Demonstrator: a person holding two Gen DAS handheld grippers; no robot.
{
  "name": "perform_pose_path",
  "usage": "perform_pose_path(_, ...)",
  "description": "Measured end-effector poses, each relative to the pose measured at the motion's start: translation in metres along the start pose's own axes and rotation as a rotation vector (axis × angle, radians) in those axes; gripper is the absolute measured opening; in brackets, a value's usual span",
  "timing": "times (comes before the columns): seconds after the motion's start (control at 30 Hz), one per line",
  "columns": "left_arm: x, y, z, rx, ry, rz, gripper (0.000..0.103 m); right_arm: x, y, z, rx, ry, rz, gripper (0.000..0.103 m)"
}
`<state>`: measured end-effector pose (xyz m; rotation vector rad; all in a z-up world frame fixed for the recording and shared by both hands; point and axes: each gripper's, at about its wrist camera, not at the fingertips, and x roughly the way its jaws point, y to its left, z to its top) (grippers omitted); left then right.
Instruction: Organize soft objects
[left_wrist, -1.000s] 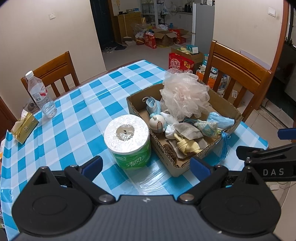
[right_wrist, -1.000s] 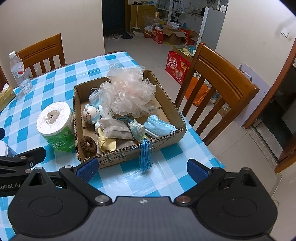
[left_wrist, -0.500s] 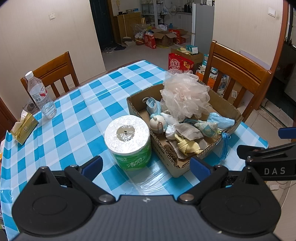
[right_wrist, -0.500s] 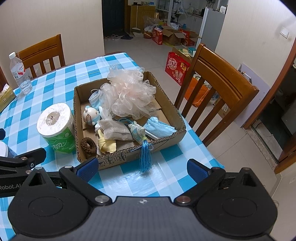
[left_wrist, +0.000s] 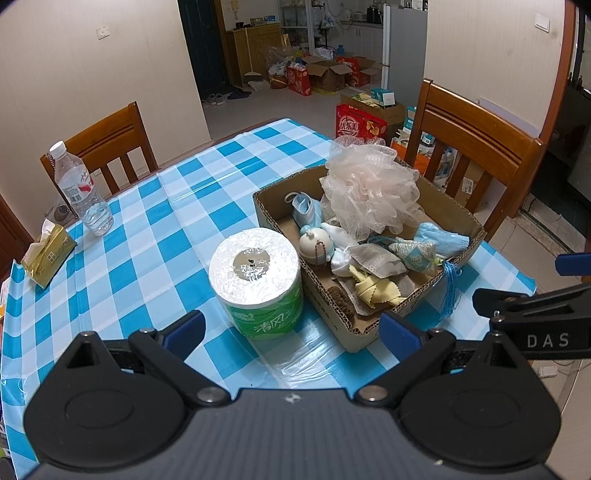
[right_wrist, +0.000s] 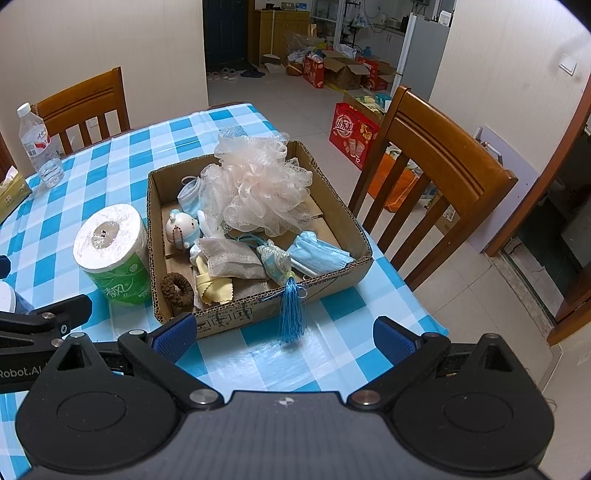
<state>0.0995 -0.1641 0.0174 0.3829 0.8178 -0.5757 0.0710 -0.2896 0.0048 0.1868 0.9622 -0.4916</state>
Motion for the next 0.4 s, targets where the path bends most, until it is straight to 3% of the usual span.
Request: perform_pose_path(0.4, -0.0001, 0.0000, 0.0001, 0.000, 0.001, 0.000, 0.100, -0.0006, 0.0002, -0.0004, 0.001, -0.001, 0.000, 0.103)
